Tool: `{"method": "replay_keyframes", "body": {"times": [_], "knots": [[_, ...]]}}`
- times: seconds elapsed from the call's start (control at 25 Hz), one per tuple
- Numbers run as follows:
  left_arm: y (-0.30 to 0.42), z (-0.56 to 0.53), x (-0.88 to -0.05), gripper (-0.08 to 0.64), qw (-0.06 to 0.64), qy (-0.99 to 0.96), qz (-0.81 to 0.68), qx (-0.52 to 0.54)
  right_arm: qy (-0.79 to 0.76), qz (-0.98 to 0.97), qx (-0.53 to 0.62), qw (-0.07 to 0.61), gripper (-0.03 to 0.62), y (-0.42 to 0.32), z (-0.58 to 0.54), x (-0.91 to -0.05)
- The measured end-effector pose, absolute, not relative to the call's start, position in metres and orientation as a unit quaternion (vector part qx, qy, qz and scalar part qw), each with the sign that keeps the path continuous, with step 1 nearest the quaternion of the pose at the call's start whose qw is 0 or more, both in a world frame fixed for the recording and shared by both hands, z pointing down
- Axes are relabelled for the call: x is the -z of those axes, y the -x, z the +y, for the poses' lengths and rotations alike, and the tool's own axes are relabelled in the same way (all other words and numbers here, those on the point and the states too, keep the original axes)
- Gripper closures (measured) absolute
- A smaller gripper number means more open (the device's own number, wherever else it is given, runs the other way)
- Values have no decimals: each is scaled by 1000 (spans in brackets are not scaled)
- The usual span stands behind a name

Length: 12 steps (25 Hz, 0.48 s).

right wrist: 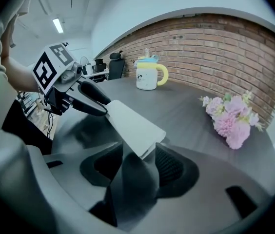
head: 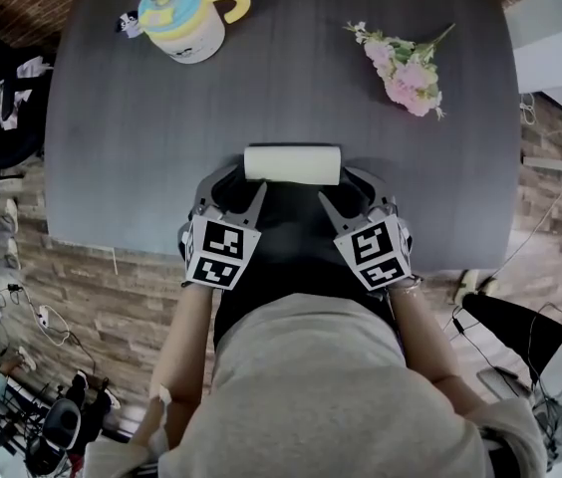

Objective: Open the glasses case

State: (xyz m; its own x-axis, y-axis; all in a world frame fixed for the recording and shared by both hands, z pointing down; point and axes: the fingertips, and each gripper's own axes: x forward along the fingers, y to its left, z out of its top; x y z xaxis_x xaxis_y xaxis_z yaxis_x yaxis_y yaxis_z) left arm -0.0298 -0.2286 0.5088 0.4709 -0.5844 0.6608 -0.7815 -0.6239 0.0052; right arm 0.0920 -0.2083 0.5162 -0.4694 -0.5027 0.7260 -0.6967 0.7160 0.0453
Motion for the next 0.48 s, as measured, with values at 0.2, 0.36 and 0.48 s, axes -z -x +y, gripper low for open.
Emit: {"method": "replay_keyframes", "body": {"times": [0.2,0.36,0.48], "knots": [[29,-230,-509,378,150,-847,-402,-313,-362,-844,-119,377,390,-94,-212,-517],[30,-230,-506,379,144,-844,-411,-312,-364,-843,-106,381,388,-95,-213,-515],[31,-232,-502,378,133,-843,-417,-313,-370,-842,-97,380,385,-97,-214,-511]]}}
